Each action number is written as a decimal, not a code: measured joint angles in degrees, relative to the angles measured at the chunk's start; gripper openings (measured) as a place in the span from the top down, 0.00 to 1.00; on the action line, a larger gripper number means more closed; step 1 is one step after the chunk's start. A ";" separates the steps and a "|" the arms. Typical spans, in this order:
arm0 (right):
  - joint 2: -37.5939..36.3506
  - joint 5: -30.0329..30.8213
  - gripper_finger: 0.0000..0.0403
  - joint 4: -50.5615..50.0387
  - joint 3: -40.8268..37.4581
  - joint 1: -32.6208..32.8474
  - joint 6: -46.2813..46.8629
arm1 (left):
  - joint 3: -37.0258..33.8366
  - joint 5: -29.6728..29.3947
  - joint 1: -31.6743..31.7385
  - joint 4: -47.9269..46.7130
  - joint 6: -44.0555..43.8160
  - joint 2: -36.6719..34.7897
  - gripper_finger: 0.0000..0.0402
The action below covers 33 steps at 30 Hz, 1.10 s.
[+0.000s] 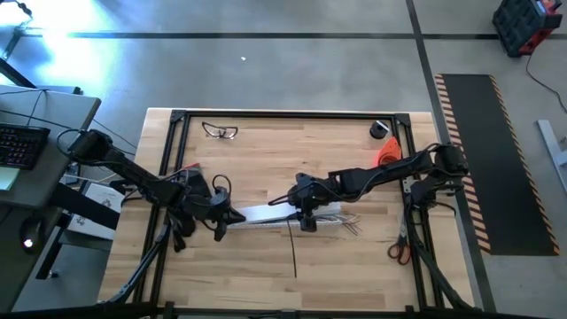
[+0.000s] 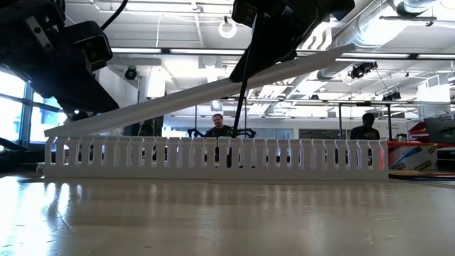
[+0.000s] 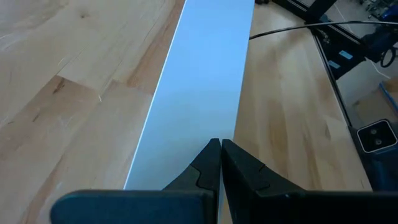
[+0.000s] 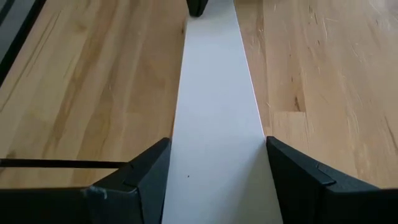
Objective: Ziptie cables
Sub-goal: Insert the white cable duct cover into the white cable duct
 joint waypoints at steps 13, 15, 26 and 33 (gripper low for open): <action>-0.69 -0.39 0.49 -0.30 0.00 0.00 0.42 | 0.02 0.02 -0.01 2.80 2.22 0.00 1.00; -0.69 -0.80 0.49 -0.52 0.00 0.00 0.58 | 0.02 0.04 0.00 2.79 2.21 0.00 1.00; -0.48 -1.56 0.49 -1.09 0.00 0.44 0.90 | 0.02 0.03 0.00 2.63 2.46 0.00 1.00; -0.38 0.15 0.49 -1.33 0.00 0.81 -0.22 | 0.02 -0.66 0.00 2.22 2.78 0.00 1.00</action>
